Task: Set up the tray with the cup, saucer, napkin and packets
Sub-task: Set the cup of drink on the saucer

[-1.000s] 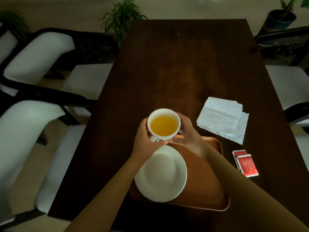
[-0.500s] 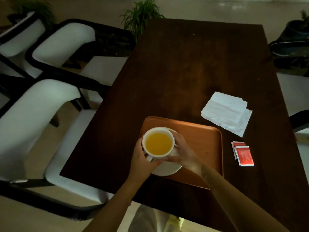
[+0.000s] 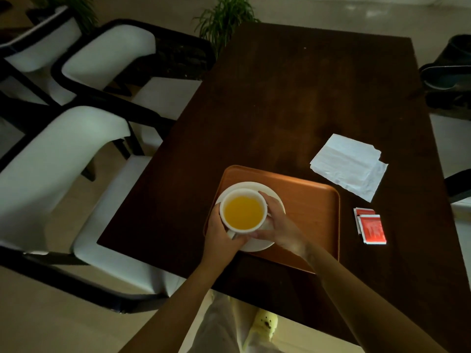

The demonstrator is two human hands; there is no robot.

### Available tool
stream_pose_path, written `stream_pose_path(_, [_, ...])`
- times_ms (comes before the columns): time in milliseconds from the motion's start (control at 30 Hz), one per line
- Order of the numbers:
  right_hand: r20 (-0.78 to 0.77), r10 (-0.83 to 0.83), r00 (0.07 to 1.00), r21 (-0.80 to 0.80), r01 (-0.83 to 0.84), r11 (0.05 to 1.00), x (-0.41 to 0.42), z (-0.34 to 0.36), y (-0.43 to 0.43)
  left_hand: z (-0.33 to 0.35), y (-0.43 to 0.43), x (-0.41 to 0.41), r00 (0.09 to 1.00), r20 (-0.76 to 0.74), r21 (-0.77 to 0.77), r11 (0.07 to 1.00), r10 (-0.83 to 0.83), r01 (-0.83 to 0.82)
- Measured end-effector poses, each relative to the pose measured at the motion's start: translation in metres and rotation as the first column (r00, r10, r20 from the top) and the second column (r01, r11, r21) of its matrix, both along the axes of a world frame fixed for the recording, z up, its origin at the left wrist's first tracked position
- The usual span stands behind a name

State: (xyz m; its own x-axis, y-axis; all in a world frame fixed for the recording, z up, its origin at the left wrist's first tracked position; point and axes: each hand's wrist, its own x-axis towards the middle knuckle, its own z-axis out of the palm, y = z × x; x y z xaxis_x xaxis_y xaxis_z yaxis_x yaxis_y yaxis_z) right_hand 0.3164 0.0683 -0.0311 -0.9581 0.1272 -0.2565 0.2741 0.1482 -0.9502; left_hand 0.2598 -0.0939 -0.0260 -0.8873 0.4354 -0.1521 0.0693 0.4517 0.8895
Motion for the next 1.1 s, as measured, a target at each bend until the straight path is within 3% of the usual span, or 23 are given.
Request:
stream_pose_path(200, [0.004, 0.009, 1.0, 0.004, -0.009, 1.0, 0.001, 0.001, 0.0, 0.005, 0.001, 0.004, 0.999, -0.045, -0.05, 0.999, 0.003, -0.006])
stream_pose_path(433, [0.04, 0.028, 0.999, 0.052, -0.03, 0.998, 0.001, -0.005, 0.006, 0.023, -0.004, 0.005, 1.0, 0.012, -0.196, 0.98, -0.021, 0.023])
stream_pose_path(633, [0.04, -0.159, 0.986, 0.175, 0.15, 0.973, 0.018, 0.004, 0.05, 0.05, -0.002, 0.019, 0.967, -0.237, -0.298, 0.954, -0.09, 0.016])
stream_pose_path(900, [-0.058, -0.551, 0.832, 0.432, 0.519, 0.738, 0.073, 0.018, 0.13, 0.054, 0.095, 0.024, 0.841, -0.359, -0.306, 0.902, -0.404, 0.303])
stream_pose_path(1100, [-0.019, -0.552, 0.834, 0.628, 0.439, 0.642, 0.085, 0.013, 0.173, 0.043, 0.177, 0.006, 0.702, -0.297, -0.407, 0.751, -0.647, 0.519])
